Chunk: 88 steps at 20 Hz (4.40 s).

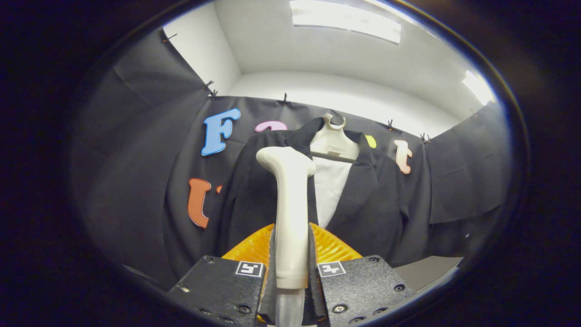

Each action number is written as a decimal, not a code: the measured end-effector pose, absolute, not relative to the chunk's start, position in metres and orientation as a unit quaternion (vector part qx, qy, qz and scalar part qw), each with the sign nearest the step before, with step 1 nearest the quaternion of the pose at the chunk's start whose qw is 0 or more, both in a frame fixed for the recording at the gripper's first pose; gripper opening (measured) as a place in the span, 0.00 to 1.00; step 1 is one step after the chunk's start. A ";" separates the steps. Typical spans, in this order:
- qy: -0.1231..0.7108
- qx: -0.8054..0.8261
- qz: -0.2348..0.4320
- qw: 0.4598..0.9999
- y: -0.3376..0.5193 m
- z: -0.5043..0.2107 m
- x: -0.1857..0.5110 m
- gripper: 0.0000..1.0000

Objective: Iron the clothes twice with a garment steamer, once on the left side and once on the right side.

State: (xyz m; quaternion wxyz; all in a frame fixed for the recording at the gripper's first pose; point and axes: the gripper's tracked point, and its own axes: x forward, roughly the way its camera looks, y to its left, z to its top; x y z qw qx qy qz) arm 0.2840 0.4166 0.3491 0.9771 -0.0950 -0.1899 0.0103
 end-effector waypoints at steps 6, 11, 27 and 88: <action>-0.155 -0.086 0.007 0.984 0.395 0.310 0.275 0.30; -0.122 -0.089 0.033 0.988 0.395 0.268 0.258 0.30; 0.006 -0.088 0.013 0.996 0.372 0.130 0.226 0.30; 0.212 -0.081 -0.025 0.974 0.138 -0.007 0.040 0.30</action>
